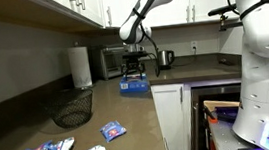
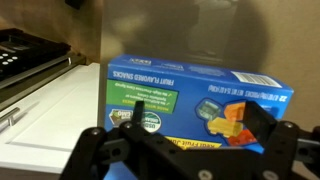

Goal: Move the blue box to the left and make it stand

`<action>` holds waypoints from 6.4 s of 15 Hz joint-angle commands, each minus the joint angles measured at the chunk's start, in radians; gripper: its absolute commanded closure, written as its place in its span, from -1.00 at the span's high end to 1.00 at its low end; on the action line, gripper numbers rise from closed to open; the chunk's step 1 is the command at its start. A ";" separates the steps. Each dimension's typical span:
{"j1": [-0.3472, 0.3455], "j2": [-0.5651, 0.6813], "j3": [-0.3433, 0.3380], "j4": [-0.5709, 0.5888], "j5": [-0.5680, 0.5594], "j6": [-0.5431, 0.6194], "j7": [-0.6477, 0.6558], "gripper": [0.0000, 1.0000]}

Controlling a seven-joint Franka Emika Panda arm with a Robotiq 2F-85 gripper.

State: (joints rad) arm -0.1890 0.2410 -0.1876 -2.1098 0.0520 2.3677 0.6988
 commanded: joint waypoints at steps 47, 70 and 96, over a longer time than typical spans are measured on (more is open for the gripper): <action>0.036 0.025 -0.027 0.084 -0.001 -0.007 0.158 1.00; 0.131 -0.056 0.009 -0.074 0.029 -0.086 0.223 1.00; 0.171 -0.277 0.157 -0.321 0.130 -0.146 0.242 1.00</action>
State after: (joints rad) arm -0.0267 0.0330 -0.0413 -2.3819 0.1544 2.2563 0.9476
